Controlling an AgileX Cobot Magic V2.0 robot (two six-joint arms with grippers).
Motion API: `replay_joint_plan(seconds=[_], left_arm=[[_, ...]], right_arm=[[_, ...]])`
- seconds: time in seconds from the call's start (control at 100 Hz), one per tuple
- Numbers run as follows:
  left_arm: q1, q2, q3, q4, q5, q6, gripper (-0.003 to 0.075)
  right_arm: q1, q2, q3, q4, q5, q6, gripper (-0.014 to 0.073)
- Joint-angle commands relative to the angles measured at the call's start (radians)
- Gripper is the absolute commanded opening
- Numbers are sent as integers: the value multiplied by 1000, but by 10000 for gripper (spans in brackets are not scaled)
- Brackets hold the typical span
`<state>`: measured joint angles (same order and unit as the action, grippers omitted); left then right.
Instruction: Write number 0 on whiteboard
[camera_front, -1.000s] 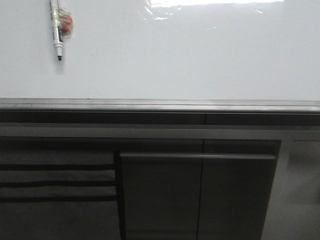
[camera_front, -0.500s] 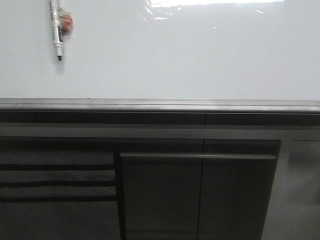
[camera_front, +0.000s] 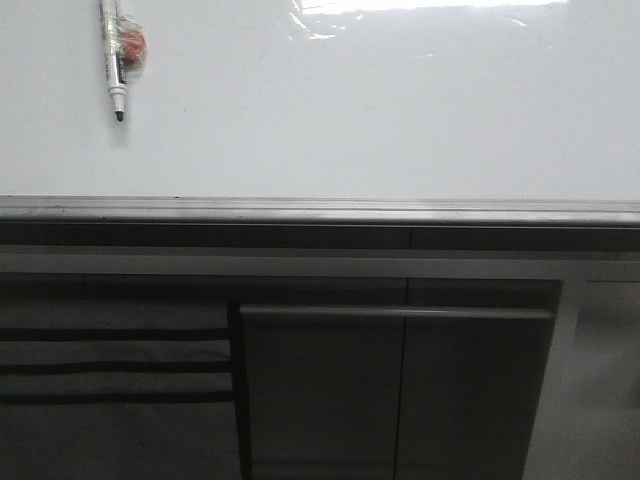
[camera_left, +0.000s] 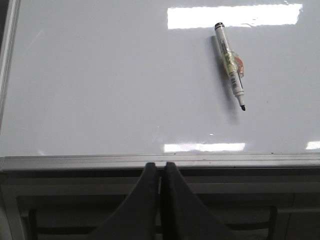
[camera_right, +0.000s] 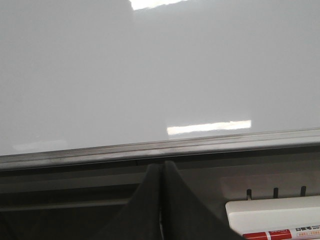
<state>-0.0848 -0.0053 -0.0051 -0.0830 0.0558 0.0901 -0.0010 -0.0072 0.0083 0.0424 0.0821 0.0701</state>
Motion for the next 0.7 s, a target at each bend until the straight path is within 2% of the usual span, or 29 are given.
replay_joint_plan(seconds=[0.0, 0.21, 0.38, 0.54, 0.69], left_arm=[[-5, -20, 25, -9, -73, -5, -20], [-5, -20, 25, -16, -111, -5, -20], [-5, -20, -41, -49, -189, -7, -20], [-5, 13, -232, -54, -108, -7, -20], [-5, 117, -433, -13, 78, -7, -20]], right_arm=[[1, -23, 13, -9, -95, -7, -73], [1, -23, -3, -9, -128, -7, -73], [1, -23, -116, -6, -88, -7, -73], [1, 12, -304, -6, 71, -7, -73], [1, 123, -473, -8, 231, -13, -73]])
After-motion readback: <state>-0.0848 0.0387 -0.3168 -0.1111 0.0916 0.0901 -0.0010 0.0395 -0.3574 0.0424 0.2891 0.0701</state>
